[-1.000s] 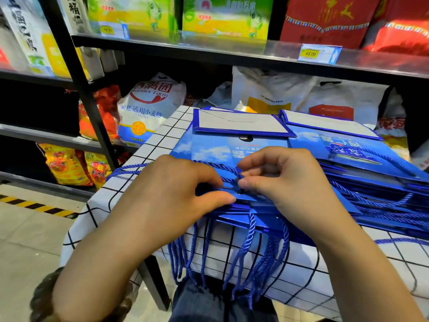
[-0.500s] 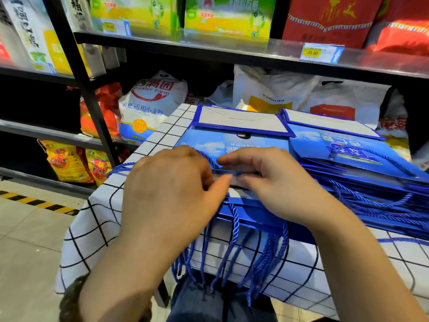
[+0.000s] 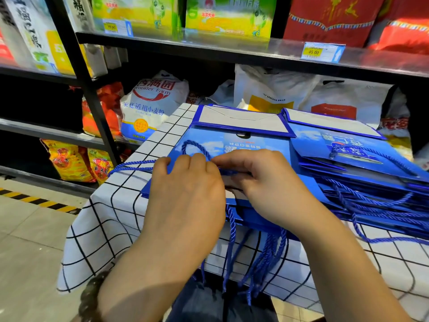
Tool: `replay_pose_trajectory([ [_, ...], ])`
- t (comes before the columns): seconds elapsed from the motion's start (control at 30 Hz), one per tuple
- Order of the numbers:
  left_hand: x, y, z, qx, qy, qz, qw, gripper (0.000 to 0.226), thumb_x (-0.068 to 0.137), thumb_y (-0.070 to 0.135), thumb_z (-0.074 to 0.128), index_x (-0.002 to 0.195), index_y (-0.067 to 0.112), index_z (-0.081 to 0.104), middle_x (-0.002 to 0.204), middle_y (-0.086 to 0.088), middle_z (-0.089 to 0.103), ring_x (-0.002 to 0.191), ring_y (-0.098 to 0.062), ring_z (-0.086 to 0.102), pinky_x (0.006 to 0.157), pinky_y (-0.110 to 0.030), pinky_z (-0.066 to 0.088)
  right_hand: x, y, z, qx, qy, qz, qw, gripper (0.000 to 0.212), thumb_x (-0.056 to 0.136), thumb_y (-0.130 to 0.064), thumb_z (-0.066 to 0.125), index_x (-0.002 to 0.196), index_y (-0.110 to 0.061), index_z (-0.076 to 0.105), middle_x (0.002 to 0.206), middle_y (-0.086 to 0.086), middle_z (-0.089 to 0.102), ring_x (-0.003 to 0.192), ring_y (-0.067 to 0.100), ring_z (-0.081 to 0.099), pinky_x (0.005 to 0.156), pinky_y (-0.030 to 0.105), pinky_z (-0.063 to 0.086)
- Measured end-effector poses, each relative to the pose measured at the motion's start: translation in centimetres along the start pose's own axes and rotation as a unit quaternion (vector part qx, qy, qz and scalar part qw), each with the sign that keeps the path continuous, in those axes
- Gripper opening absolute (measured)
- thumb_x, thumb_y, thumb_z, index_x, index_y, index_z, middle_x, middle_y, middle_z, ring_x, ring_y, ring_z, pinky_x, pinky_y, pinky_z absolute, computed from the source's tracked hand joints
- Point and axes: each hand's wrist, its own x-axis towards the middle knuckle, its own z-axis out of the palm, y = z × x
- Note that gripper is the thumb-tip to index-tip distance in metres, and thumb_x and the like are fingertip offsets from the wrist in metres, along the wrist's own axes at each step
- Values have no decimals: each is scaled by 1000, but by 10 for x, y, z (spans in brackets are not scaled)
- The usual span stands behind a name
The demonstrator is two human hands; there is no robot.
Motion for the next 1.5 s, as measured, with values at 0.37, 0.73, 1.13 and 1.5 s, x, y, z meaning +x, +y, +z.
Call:
replay_pose_trajectory([
  [0.37, -6, -27, 0, -189, 10, -12, 982, 22, 87, 33, 30, 66, 28, 36, 65, 7, 45, 61, -22, 50, 52, -30, 30, 8, -1, -8, -77, -175, -11, 981, 39, 93, -4, 43, 121, -27, 59, 105, 1, 47, 102, 12, 46, 92, 17, 33],
  [0.73, -9, -39, 5, -229, -8, -8, 973, 23, 77, 48, 56, 94, 33, 53, 88, 16, 53, 86, -7, 51, 72, -26, 42, 7, 6, -11, -211, 14, 41, 977, 13, 91, -30, 52, 90, -20, 60, 93, -3, 51, 95, 21, 52, 78, 35, 43],
  [1.13, 3, -38, 8, -290, 189, 8, 938, 28, 77, 35, 53, 85, 14, 69, 84, 9, 59, 81, -1, 51, 72, -11, 40, -9, -23, -11, -283, -31, -71, 956, 34, 93, -47, 36, 118, -31, 52, 113, -6, 62, 106, 22, 54, 80, 37, 46],
  [1.5, 11, -1, -9, -670, 212, -115, 702, 48, 77, -1, 65, 105, 35, 49, 120, 8, 55, 101, -1, 62, 66, -6, 48, 0, -28, -17, -14, 181, -76, 980, 21, 78, -30, 55, 90, -21, 71, 79, -5, 71, 72, 9, 59, 70, 36, 48],
])
